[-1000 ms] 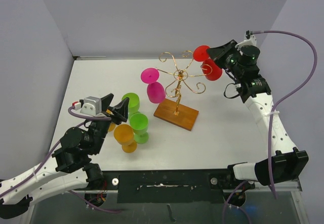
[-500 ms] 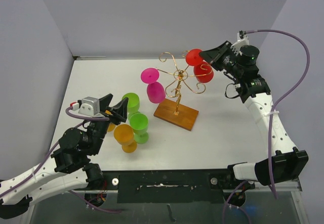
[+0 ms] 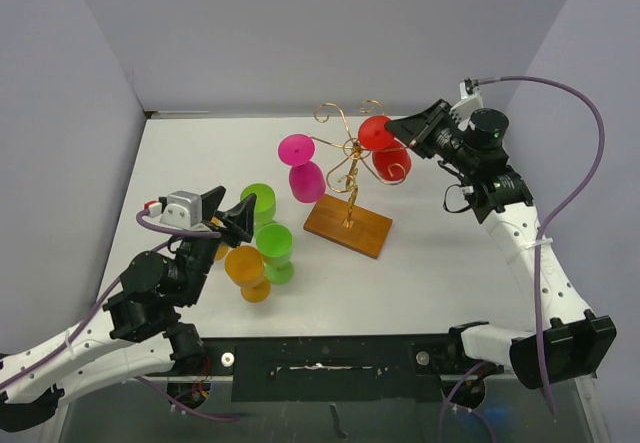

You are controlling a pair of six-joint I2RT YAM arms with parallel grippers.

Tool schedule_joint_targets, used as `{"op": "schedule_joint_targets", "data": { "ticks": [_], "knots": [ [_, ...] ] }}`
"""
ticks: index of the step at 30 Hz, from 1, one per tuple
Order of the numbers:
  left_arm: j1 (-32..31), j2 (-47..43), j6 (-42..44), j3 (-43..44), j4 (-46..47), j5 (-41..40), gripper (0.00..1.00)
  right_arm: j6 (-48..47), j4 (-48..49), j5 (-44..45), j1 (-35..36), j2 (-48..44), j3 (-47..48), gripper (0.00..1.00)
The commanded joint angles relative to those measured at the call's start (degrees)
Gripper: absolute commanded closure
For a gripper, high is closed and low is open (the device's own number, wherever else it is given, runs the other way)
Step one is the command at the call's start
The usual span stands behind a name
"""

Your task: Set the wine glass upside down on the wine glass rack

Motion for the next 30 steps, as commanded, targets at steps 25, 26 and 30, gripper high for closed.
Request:
{"op": "schedule_joint_targets", "data": {
  "ticks": [25,26,30],
  "knots": [
    [-0.8,0.7,-0.1,1.4,0.8,-0.8,0.38,1.0,0.8,11.5,0.8,-10.7,-5.6,1.0],
    [-0.8,0.7,-0.1,1.4,0.7,-0.8,0.39,1.0,0.7,11.8,0.8,-11.0,-5.6,1.0],
    [-0.8,0.6,-0.5,1.6,0.4,-1.0,0.38,1.1,-0.4,14.4,0.8,-12.3,-5.9,1.0]
  ]
}}
